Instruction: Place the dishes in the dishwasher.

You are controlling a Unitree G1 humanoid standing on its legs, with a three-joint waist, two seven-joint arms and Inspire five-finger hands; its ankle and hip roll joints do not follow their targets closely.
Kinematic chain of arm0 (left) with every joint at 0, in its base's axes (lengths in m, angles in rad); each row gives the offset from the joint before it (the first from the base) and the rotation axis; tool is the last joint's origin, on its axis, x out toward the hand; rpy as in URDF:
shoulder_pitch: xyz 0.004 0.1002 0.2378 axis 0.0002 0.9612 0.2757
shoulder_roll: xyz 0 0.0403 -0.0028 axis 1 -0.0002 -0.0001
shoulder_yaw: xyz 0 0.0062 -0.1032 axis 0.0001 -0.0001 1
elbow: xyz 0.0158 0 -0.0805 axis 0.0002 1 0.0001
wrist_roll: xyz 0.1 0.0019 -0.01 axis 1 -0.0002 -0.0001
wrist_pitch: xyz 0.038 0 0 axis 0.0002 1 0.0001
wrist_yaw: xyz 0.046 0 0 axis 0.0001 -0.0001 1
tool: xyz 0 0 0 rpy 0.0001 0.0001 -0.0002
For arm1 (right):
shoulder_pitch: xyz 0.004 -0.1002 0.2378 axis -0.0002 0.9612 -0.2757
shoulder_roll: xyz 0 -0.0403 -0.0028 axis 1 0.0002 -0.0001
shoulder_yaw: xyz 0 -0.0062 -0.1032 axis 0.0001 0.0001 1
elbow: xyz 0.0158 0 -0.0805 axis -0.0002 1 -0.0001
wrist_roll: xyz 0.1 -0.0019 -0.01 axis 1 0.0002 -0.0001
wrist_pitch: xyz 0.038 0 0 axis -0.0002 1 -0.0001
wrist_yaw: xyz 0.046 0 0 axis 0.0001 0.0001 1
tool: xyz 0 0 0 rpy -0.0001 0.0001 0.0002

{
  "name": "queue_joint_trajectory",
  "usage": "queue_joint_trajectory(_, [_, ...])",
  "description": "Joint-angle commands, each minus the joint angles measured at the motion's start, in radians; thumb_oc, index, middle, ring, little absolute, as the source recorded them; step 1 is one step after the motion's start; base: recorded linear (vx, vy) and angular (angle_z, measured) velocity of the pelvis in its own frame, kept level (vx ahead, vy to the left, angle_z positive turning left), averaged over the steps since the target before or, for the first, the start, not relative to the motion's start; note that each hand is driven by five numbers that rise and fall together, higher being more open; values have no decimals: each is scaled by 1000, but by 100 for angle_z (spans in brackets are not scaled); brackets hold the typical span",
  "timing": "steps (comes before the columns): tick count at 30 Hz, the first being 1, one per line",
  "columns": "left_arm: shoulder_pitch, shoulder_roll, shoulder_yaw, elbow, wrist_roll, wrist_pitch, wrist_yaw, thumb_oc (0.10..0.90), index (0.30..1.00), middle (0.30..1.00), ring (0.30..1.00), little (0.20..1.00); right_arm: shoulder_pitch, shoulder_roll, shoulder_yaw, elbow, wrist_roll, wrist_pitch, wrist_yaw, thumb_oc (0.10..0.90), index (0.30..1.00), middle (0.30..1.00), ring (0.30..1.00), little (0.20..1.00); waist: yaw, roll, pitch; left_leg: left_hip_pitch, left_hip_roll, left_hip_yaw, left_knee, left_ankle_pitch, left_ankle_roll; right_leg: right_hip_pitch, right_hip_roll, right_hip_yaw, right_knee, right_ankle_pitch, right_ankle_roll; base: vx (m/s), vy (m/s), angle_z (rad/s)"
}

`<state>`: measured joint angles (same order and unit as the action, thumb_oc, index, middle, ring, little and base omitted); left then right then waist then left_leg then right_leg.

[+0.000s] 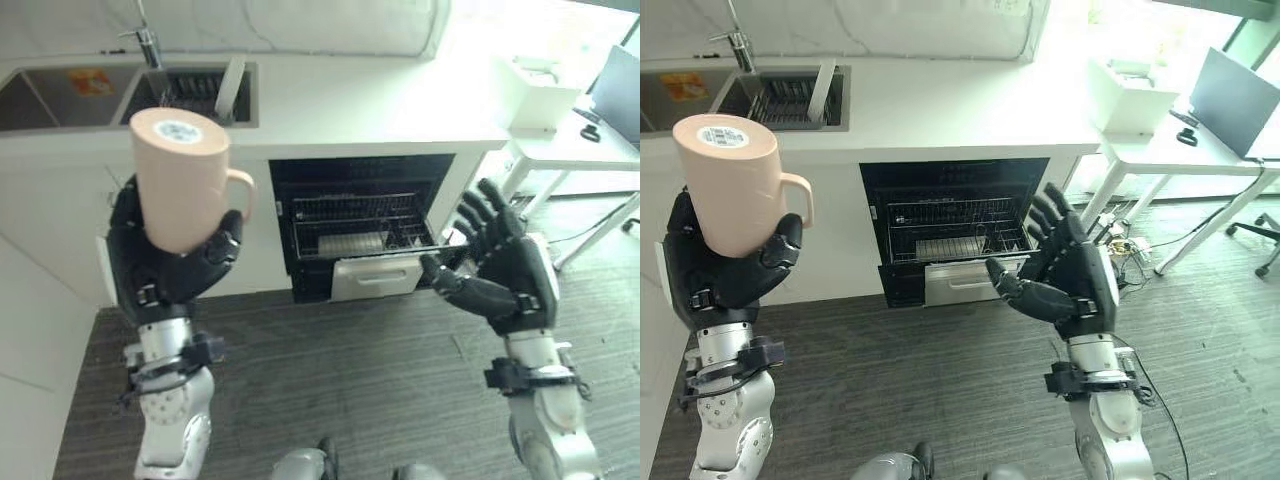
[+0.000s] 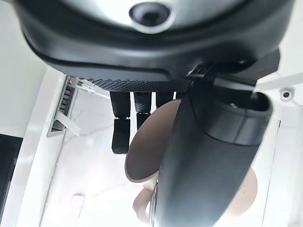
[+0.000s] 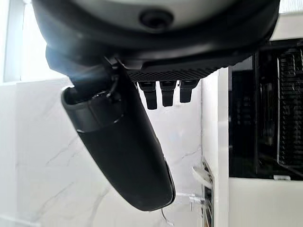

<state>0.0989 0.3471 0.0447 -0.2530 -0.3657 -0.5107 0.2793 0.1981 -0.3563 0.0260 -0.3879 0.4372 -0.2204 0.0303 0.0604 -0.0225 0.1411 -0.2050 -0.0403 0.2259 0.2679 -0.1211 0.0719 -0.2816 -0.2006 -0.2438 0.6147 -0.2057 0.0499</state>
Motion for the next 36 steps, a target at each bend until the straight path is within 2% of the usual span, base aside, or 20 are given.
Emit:
queue_joint_trajectory(1, [-82,77,20,-136,101,-101,34,400,300,300,300,300,-52,-30,-110,-51,100,-109,28,800,900,900,900,900,-12,-20,-62,-42,81,-123,32,-5,-67,130,0,-4,-315,109,68,136,-321,38])
queue_joint_trajectory(4, [-69,87,24,-140,153,-100,50,400,300,300,300,300,-42,-30,-114,-53,123,-103,78,800,900,900,900,900,-47,-42,-40,-5,82,-128,32,-57,-67,32,-63,95,-315,187,109,217,-300,17])
queue_joint_trajectory(6, [-58,92,31,-142,170,-95,53,400,300,300,300,300,-29,-23,-106,-61,112,-96,102,800,900,900,900,900,-67,-51,-31,29,76,-153,32,-98,-62,-11,-75,168,-315,227,127,299,-312,17])
queue_joint_trajectory(8, [-52,94,36,-147,176,-94,48,400,300,300,300,300,-20,-20,-107,-66,119,-96,104,800,900,900,900,900,-74,-53,-26,44,76,-171,32,-111,-60,-14,-71,194,-315,228,131,297,-353,71])
queue_joint_trajectory(9, [-53,105,34,-155,181,-84,41,400,300,300,300,300,-10,-17,-108,-74,136,-98,98,800,900,900,900,900,-75,-54,-24,60,84,-206,32,-111,-69,2,-62,216,-315,203,138,396,-558,58])
queue_joint_trajectory(11, [-60,107,19,-160,200,-71,61,400,300,300,300,300,-23,-24,-95,-75,131,-91,79,800,900,900,900,900,-68,-58,-23,69,100,-208,32,-101,-85,17,-72,177,-315,186,141,276,-451,41])
queue_joint_trajectory(13, [-67,110,7,-165,203,-54,82,400,300,300,300,300,-47,-39,-84,-72,128,-68,46,800,900,900,900,900,-67,-55,-27,82,127,-215,32,-100,-104,20,-58,165,-315,162,142,184,-326,52])
queue_joint_trajectory(16, [-65,107,7,-168,187,-35,90,400,300,300,300,300,-89,-63,-71,-64,121,-35,18,800,900,900,900,900,-70,-42,-47,126,168,-221,32,-103,-138,10,-24,143,-315,150,114,268,-461,10])
queue_joint_trajectory(17, [-58,106,6,-174,184,-26,91,400,300,300,300,300,-91,-72,-75,-60,120,-33,16,800,900,900,900,900,-72,-38,-51,134,181,-219,32,-62,-146,15,-2,137,-315,141,96,247,-546,11])
queue_joint_trajectory(18, [-59,103,1,-175,177,-23,90,400,300,300,300,300,-89,-78,-79,-51,129,-35,16,800,900,900,900,900,-74,-40,-52,135,190,-206,32,5,-152,31,22,129,-315,122,67,184,-471,13])
queue_joint_trajectory(20, [-60,98,-4,-169,166,-31,87,400,300,300,300,300,-85,-79,-86,-45,128,-34,22,800,900,900,900,900,-76,-46,-52,136,190,-189,32,46,-152,44,30,119,-315,108,46,114,-403,0])
queue_joint_trajectory(21, [-55,90,-9,-163,137,-50,69,400,300,300,300,300,-74,-82,-95,-42,121,-38,26,800,900,900,900,900,-89,-56,-51,157,189,-144,37,77,-148,57,26,103,-315,95,25,110,-440,-6])
queue_joint_trajectory(24, [-44,72,-24,-153,93,-78,26,400,300,300,300,300,-53,-77,-102,-32,98,-60,26,800,900,900,900,900,-103,-53,-46,134,172,-78,113,60,-131,76,30,65,-315,82,2,51,-237,35])
queue_joint_trajectory(25, [-41,61,-32,-148,96,-87,14,400,300,300,300,300,-51,-71,-100,-28,89,-67,15,800,900,900,900,900,-98,-53,-42,118,128,-68,103,21,-113,84,31,53,-315,79,3,66,-191,50])
queue_joint_trajectory(26, [-36,57,-34,-147,103,-91,14,400,300,300,300,300,-52,-69,-97,-26,88,-68,14,800,900,900,900,900,-96,-50,-41,118,106,-65,83,4,-104,87,34,51,-315,77,8,103,-103,42])
queue_joint_trajectory(27, [-22,54,-34,-148,116,-98,18,400,300,300,300,300,-53,-62,-91,-23,88,-69,14,800,900,900,900,900,-91,-38,-40,119,72,-55,32,-18,-93,93,48,49,-315,74,15,108,-31,34])
queue_joint_trajectory(29, [-3,58,-27,-148,110,-110,14,400,300,300,300,300,-50,-48,-80,-24,80,-70,7,800,900,900,900,900,-85,0,-32,66,78,-46,32,-34,-94,104,90,39,-315,63,22,113,-14,8])
queue_joint_trajectory(31, [-4,61,-30,-143,107,-115,25,400,300,300,300,300,-51,-41,-64,-20,63,-68,6,800,900,900,900,900,-70,28,-26,-21,108,-68,32,10,-118,127,130,42,-315,35,18,137,10,-6])
queue_joint_trajectory(33, [-11,61,-36,-137,108,-116,39,400,300,300,300,300,-54,-44,-57,-19,44,-69,4,800,900,900,900,900,-54,40,-24,-97,136,-82,32,54,-140,151,156,49,-315,4,8,149,33,-1])
queue_joint_trajectory(36, [-15,54,-35,-126,115,-128,45,400,300,300,300,300,-60,-57,-59,-23,44,-64,3,800,900,900,900,900,-40,48,-23,-162,167,-68,32,88,-151,180,176,50,-315,-29,-7,168,67,-28])
